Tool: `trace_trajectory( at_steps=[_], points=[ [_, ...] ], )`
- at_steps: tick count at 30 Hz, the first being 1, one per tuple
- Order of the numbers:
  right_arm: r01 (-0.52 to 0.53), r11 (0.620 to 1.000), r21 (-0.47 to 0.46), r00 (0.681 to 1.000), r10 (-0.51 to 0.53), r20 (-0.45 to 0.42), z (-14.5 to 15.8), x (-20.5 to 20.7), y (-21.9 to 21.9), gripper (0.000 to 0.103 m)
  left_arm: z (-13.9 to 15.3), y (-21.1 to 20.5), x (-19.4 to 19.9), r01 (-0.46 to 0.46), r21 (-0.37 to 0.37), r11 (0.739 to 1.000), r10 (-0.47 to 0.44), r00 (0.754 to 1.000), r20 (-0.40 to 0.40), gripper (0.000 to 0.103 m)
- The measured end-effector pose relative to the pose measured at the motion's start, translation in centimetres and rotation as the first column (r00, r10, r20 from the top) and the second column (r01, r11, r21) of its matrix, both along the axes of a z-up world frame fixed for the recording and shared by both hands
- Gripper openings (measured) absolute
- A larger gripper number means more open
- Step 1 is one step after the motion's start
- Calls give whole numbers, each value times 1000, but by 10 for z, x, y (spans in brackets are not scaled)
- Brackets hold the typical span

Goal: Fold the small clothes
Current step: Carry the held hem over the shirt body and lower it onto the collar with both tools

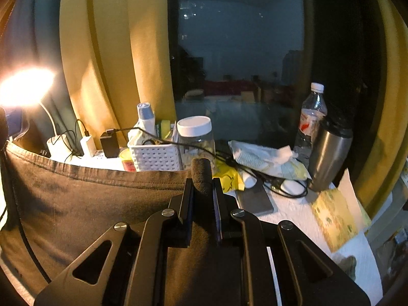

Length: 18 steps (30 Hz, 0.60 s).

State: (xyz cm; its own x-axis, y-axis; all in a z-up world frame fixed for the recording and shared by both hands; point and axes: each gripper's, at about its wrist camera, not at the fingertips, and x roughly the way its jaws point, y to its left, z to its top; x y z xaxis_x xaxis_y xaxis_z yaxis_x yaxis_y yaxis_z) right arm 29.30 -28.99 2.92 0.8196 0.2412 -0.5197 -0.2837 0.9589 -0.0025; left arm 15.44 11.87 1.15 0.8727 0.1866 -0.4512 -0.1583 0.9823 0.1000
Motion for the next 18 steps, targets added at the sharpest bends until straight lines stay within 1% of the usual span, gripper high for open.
trace_trajectory(
  at_steps=[13,18],
  points=[
    [-30,999,-18,999,31,41,4,54,20,14,2,11,47,-6,37,999,5,1000,14,4],
    [-17,999,-30,999,18,44,-3,71,22,14,-2,15,65,-5,44,999,4,1000,12,4]
  ],
)
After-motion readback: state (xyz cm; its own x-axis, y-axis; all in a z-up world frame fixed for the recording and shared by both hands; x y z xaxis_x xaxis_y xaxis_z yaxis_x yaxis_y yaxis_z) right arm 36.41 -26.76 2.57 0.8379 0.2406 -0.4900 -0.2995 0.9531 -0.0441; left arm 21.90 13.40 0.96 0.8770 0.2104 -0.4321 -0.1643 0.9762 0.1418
